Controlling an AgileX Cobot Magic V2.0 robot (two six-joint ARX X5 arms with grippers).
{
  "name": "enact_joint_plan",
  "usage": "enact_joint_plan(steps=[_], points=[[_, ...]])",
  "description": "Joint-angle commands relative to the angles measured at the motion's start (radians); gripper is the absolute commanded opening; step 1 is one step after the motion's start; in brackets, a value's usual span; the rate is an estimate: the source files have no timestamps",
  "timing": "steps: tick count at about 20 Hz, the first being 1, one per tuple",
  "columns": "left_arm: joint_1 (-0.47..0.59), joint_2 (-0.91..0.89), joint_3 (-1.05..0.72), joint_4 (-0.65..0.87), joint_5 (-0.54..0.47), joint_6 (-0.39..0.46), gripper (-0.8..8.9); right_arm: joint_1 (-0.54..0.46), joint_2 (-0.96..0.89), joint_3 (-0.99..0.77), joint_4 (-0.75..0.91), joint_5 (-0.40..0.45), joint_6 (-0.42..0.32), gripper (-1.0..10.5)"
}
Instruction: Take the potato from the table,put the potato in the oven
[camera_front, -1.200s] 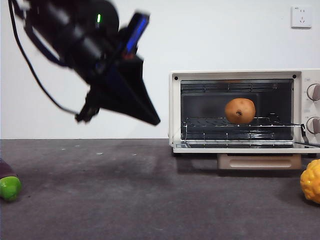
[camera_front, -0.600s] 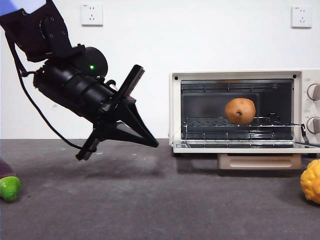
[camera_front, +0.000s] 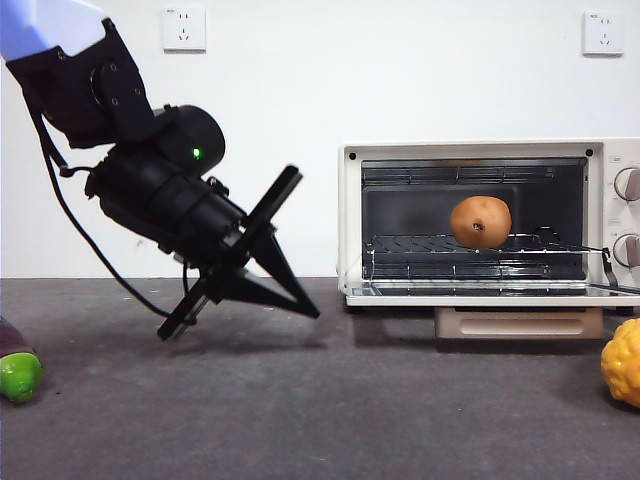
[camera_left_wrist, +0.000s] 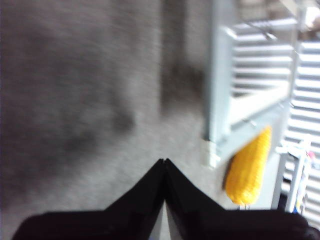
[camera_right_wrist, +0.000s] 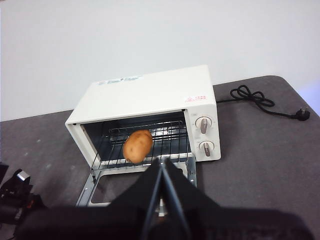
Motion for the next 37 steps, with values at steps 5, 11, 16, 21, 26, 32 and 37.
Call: enact_joint_plan(steps=[5,11,16,21,26,32,37], points=[[-0.031,0.035,-0.004,0.047,-0.006,-0.066,-0.07,0.001,-0.004,0.001,0.006,0.001,0.001,-0.1],[-0.061,0.056,-0.004,0.1,-0.01,-0.13,-0.07,0.001,-0.004,0.001,0.006,-0.001,0.002,-0.1],[-0.062,0.056,-0.004,0.213,0.01,-0.208,-0.07,0.001,-0.004,0.001,-0.013,-0.002,0.005,-0.1],[-0.064,0.056,-0.004,0.23,0.027,-0.211,-0.08,0.001,-0.004,0.001,-0.024,-0.005,0.005,-0.1],[-0.064,0.056,-0.004,0.336,0.097,-0.293,-0.08,0.001,-0.003,0.001,-0.023,-0.012,0.006,-0.1],[-0.061,0.056,0.03,0.382,0.108,-0.355,-0.08,0.001,-0.004,0.001,-0.024,-0.024,0.012,-0.1],[-0.06,0.056,0.167,0.374,0.106,-0.371,-0.07,0.001,-0.003,0.001,-0.024,-0.027,0.012,-0.1]])
